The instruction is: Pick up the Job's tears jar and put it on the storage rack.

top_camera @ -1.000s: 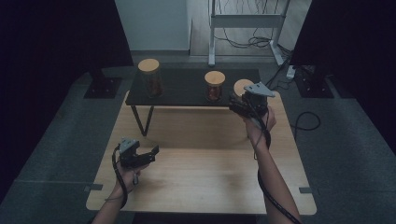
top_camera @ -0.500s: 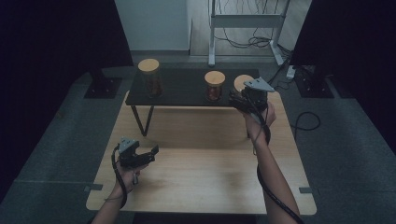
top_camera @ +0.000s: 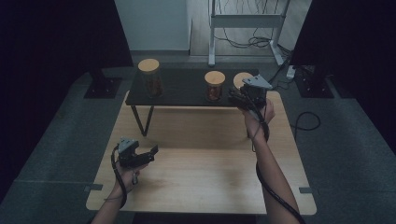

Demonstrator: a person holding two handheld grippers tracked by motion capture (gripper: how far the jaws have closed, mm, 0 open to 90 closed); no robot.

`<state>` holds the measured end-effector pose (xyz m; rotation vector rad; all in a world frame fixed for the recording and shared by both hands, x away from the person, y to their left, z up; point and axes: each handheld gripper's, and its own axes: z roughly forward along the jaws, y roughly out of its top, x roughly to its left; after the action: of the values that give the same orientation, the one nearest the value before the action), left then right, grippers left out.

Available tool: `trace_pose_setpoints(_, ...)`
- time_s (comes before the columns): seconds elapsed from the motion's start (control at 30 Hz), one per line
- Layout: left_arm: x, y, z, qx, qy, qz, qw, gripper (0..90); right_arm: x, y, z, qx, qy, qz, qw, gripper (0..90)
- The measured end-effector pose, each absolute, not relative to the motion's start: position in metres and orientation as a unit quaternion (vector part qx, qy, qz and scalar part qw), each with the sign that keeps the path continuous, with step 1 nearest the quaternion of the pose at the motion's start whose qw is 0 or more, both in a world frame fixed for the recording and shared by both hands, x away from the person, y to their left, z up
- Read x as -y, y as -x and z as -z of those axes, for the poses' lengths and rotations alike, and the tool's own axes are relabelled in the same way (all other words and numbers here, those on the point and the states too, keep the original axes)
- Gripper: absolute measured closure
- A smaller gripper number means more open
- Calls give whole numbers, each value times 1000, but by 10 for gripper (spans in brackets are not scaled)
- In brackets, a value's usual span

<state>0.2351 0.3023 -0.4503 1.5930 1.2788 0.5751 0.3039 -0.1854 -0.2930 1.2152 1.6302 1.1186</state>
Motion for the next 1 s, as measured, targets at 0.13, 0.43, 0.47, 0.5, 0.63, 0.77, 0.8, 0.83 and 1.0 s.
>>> trace_pose_setpoints(0.13, -303, -235, 450, -527, -655, -236, 488, 63, 184, -307, 293, -644, -481, -439, 400, 252)
trace_pose_setpoints(0.43, -304, -235, 450, -528, -653, -236, 489, 64, 181, -312, 295, -645, -482, -435, 403, 252)
trace_pose_setpoints(0.47, -304, -235, 450, -528, -652, -236, 489, 63, 181, -313, 295, -645, -482, -435, 403, 252)
trace_pose_setpoints(0.5, -304, -235, 450, -528, -653, -236, 489, 63, 181, -314, 295, -645, -482, -434, 403, 252)
trace_pose_setpoints(0.63, -304, -235, 451, -528, -652, -237, 489, 64, 180, -316, 295, -645, -483, -433, 404, 252)
trace_pose_setpoints(0.77, -304, -235, 451, -528, -652, -237, 489, 64, 180, -317, 296, -644, -484, -431, 405, 252)
trace_pose_setpoints(0.8, -304, -236, 451, -528, -653, -236, 489, 64, 180, -318, 296, -644, -485, -431, 405, 252)
trace_pose_setpoints(0.83, -304, -236, 451, -528, -653, -236, 489, 63, 180, -318, 296, -644, -485, -430, 406, 252)
trace_pose_setpoints(1.0, -304, -236, 451, -528, -653, -236, 488, 63, 181, -320, 298, -641, -489, -429, 408, 252)
